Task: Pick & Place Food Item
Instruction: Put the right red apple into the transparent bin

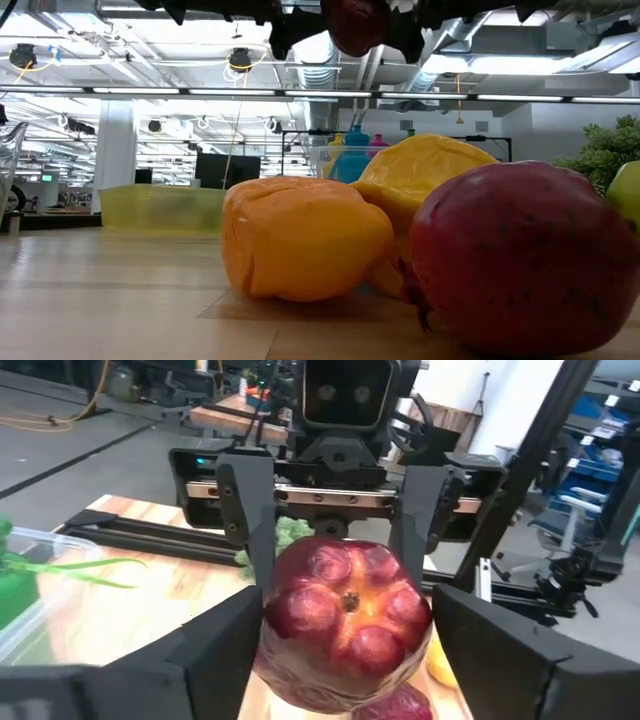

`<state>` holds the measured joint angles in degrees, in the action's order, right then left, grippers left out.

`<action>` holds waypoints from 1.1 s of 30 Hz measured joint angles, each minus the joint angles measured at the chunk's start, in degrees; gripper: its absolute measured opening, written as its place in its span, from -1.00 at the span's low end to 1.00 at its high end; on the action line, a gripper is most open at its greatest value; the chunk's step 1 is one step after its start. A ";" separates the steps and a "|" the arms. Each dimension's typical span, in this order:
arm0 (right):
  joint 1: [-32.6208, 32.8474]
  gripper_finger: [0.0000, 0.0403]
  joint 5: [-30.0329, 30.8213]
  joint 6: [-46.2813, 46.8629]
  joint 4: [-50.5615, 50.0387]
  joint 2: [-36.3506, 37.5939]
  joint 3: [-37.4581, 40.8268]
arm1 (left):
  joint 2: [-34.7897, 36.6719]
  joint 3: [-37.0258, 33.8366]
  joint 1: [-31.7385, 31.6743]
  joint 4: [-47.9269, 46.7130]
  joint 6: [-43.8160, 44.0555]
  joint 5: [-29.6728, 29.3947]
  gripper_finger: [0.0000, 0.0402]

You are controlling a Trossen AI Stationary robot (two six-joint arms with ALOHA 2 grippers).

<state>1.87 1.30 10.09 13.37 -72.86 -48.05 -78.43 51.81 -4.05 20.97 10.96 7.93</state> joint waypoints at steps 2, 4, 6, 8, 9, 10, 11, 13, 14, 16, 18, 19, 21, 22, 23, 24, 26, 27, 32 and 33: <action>0.00 0.32 -0.02 -0.04 -0.02 0.00 0.00 | 0.00 0.00 0.00 0.00 0.01 0.66 0.31; 0.00 0.32 -0.02 -0.06 -0.04 0.00 0.00 | 0.00 0.00 0.00 0.00 0.04 1.17 0.23; 0.00 0.33 -0.04 -0.20 -0.04 0.00 0.00 | 0.00 0.00 0.00 -0.01 0.04 1.34 0.16; 0.00 0.37 -0.04 -0.17 -0.04 0.00 0.00 | 0.00 0.00 0.00 -0.01 0.06 1.42 0.11; 0.00 0.39 -0.04 -0.17 -0.04 0.00 0.00 | 0.00 0.00 0.00 0.00 0.06 1.42 0.09; 0.00 0.42 -0.02 -0.17 -0.04 0.00 0.00 | 0.00 0.00 0.00 -0.01 0.04 1.44 0.09; 0.00 0.46 -0.04 -0.16 -0.04 0.00 0.00 | 0.00 0.00 0.00 -0.02 0.06 1.53 0.08; -0.02 0.55 -0.08 -0.05 -0.04 0.00 0.00 | 0.00 0.00 0.00 -0.02 0.01 1.99 0.08; -0.02 0.60 -0.11 0.01 -0.04 0.00 0.00 | 0.00 0.00 0.00 -0.02 0.00 2.15 0.09; -0.02 0.69 -0.17 0.01 -0.04 0.00 0.00 | 0.00 0.00 0.00 -0.02 0.00 2.46 0.08; -0.04 0.77 -0.15 0.00 -0.11 0.07 0.00 | 0.00 0.00 0.00 -0.02 0.00 2.55 0.08; -0.07 0.80 -0.13 0.00 -0.63 0.40 0.02 | 0.00 0.00 0.00 -0.02 -0.05 2.55 0.08; -0.07 0.83 0.06 -0.02 -1.58 1.06 0.00 | 0.02 0.00 0.00 0.00 -0.11 2.55 0.08; -0.11 0.84 0.07 -0.02 -2.41 1.32 -0.04 | 0.02 0.00 0.00 -0.02 -0.15 2.51 0.08; -0.26 0.84 0.07 0.00 -4.15 1.84 -0.04 | 0.02 0.00 0.00 -0.10 -0.22 2.44 0.07; -0.45 0.84 0.05 0.00 -5.89 2.51 0.02 | 0.02 0.00 0.00 -0.22 -0.22 2.42 0.07; -0.68 0.85 0.04 0.02 -7.88 3.47 -0.01 | 0.04 0.00 0.00 -0.20 -0.24 2.31 0.08; -0.89 0.85 0.03 0.04 -9.37 4.06 -0.02 | 0.04 0.00 0.00 -0.29 -0.26 2.03 0.08; -1.54 0.85 0.25 0.00 -15.69 7.51 0.02 | 0.97 -0.02 0.00 -4.36 -0.24 1.57 0.08; -1.67 0.85 0.26 0.02 -16.71 8.25 0.01 | 1.60 -0.02 0.00 -6.14 -0.23 1.57 0.08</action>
<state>0.20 1.56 10.11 -3.35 -64.61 -48.04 -76.83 51.79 -4.05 14.84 10.73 9.50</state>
